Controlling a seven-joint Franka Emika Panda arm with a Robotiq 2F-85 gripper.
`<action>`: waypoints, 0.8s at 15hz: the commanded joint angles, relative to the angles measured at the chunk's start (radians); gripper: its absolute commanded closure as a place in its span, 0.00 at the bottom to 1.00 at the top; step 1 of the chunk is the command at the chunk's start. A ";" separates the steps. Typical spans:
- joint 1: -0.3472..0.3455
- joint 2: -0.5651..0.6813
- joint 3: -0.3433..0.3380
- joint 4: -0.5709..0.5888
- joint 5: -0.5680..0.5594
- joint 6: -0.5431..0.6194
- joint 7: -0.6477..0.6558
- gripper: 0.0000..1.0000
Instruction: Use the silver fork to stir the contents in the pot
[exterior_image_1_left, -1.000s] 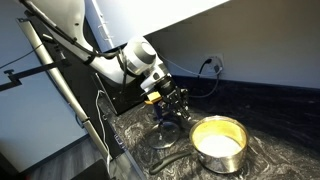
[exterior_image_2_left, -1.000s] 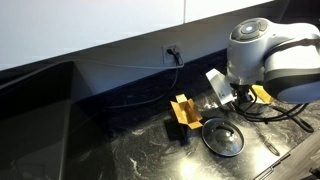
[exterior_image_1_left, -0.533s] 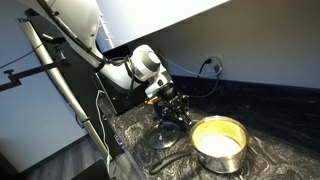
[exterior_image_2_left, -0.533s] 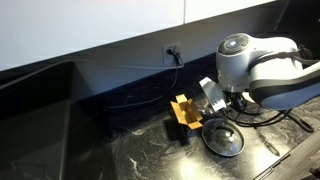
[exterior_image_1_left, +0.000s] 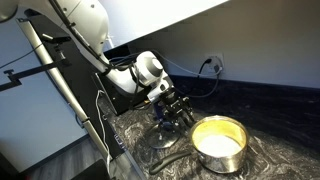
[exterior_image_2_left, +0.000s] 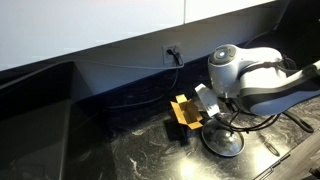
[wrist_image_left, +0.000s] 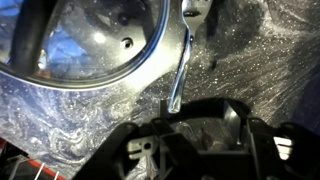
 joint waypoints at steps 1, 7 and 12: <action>0.019 -0.099 -0.017 -0.065 0.014 0.010 -0.040 0.08; -0.019 -0.312 -0.008 -0.197 0.042 -0.007 -0.188 0.00; -0.068 -0.501 -0.002 -0.300 0.165 -0.011 -0.352 0.00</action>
